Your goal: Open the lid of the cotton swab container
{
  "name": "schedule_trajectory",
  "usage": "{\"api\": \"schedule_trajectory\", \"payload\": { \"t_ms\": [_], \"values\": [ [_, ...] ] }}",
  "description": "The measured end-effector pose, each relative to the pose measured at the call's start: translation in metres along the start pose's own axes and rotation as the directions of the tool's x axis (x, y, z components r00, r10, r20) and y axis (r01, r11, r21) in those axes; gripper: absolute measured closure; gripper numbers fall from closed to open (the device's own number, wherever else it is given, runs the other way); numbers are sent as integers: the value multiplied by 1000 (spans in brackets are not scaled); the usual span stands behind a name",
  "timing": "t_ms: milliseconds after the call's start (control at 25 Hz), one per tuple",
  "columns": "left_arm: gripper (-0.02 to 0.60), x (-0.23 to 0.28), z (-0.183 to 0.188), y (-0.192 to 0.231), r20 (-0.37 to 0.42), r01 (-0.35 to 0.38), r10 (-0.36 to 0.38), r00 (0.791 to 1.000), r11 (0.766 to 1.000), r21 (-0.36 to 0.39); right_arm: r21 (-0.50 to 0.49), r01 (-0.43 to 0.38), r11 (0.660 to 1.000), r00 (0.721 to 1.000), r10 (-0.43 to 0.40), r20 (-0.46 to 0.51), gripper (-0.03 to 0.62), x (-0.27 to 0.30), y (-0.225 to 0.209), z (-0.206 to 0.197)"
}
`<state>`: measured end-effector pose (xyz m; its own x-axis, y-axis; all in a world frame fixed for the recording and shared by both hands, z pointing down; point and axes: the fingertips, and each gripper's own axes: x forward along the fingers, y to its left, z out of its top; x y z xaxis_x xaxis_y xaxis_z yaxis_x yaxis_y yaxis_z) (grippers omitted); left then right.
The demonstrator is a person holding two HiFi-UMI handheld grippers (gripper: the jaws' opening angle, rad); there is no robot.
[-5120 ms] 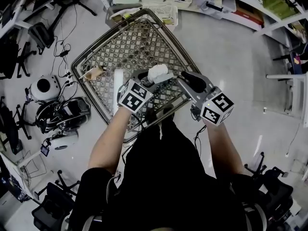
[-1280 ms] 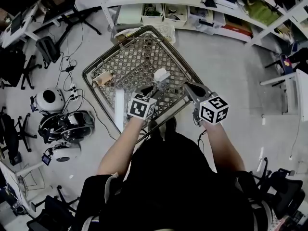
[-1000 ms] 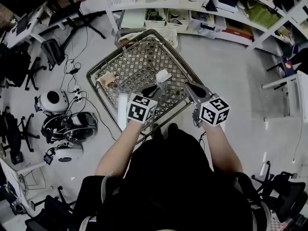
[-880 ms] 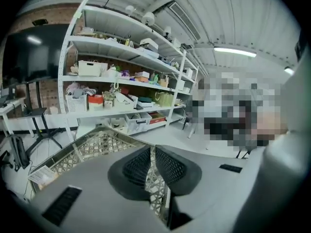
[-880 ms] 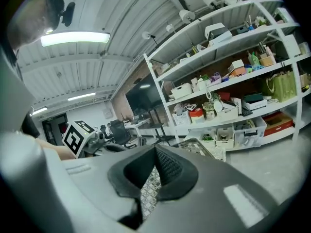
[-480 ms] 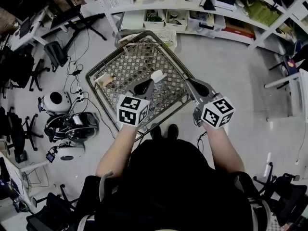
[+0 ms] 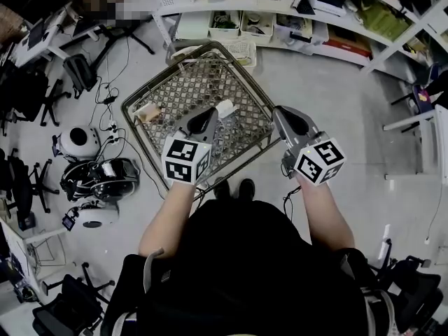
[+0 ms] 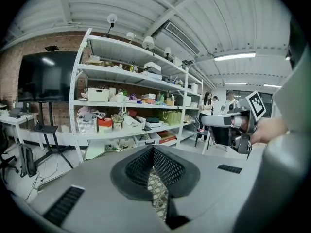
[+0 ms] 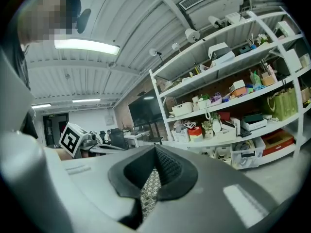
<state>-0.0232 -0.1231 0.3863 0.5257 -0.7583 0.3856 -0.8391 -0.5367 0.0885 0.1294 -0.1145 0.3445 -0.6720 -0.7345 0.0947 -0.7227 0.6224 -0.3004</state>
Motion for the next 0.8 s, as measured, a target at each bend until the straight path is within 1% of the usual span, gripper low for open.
{"api": "schedule_trajectory", "payload": {
  "t_ms": [280,640,800],
  "values": [
    [577,-6,3,5,23,-30,30,999,999,-13,-22,1,1000,1000,-1,7,586,2,-1,8],
    [578,-27,12,34,53,-103,104,993,994,-29,-33,-3,999,1000,3,2,586,14,1,13],
    [578,-33,10,42,53,-121,123,991,992,-37,-42,-6,999,1000,6,-13,586,20,3,9]
  ]
}}
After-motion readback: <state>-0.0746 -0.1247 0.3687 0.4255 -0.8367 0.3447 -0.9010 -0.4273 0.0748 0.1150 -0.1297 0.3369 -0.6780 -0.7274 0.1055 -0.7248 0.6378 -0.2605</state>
